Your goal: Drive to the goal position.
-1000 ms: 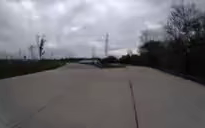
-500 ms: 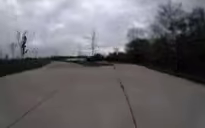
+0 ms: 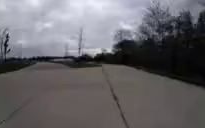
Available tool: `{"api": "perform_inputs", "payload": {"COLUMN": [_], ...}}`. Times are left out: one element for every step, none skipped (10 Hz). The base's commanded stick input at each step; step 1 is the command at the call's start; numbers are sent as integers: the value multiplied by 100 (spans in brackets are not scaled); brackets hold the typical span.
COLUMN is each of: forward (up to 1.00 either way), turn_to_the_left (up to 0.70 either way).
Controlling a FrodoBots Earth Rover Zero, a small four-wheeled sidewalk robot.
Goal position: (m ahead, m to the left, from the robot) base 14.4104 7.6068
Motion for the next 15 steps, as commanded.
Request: {"api": "perform_inputs", "payload": {"forward": [100,100,100,100,100,100,100,100,100,100,100,100,100,100,100], "turn_to_the_left": [-15,0,0,0,0,0,0,0,0,0,0,0,0,0,0]}}
